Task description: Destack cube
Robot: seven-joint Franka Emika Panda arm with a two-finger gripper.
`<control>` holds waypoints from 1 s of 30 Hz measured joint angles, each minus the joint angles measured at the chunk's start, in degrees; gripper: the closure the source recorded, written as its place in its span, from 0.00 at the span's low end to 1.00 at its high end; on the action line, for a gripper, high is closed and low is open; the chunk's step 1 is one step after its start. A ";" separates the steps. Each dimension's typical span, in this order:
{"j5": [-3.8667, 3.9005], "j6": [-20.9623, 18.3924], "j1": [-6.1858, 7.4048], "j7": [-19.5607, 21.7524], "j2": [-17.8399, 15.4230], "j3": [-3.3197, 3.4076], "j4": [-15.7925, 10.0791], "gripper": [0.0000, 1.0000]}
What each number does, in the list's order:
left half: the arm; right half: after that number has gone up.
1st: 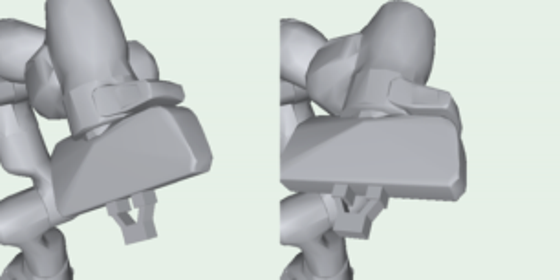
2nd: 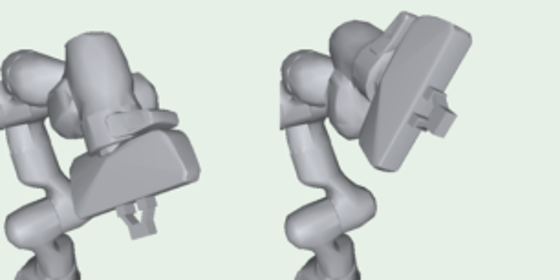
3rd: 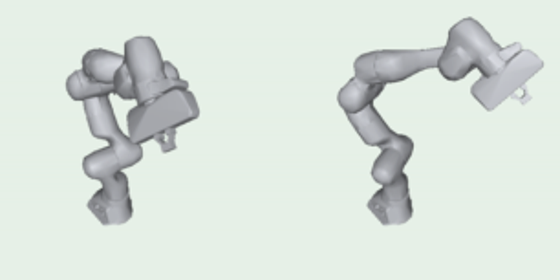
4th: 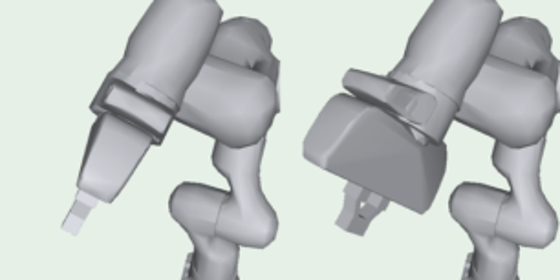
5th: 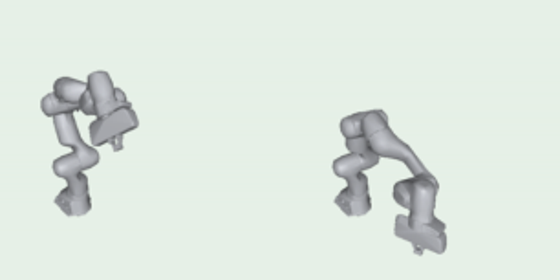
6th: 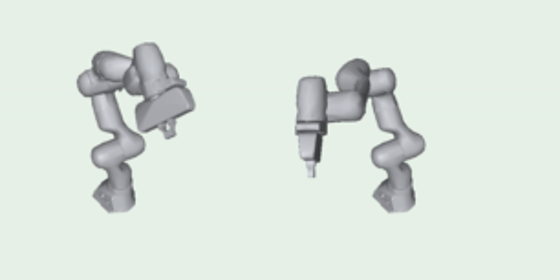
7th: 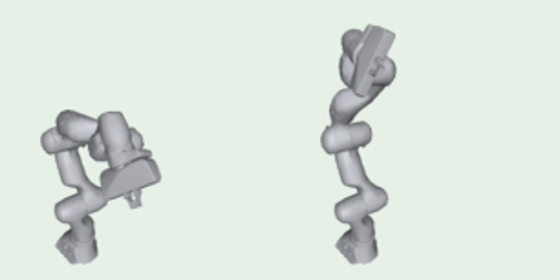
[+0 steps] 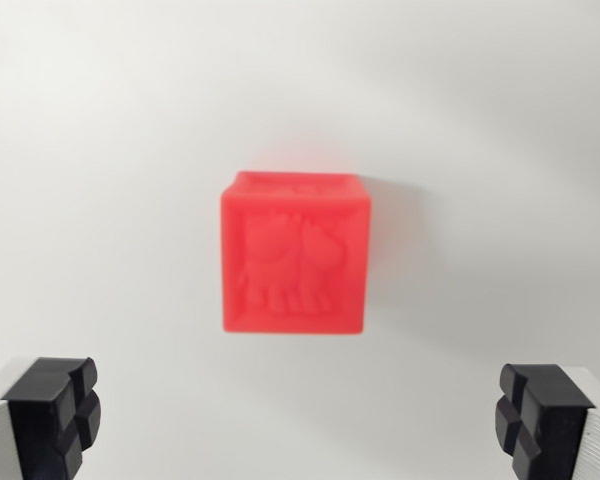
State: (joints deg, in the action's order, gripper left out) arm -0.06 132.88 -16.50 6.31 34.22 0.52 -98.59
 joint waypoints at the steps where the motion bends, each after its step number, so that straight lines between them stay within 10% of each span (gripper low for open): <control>1: 0.00 -0.22 0.00 0.00 -0.21 0.00 0.00 0.00; 30: 0.00 -13.25 0.00 0.00 -9.16 0.01 4.16 0.00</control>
State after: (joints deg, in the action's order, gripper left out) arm -0.06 119.63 -16.50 6.31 25.06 0.52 -94.43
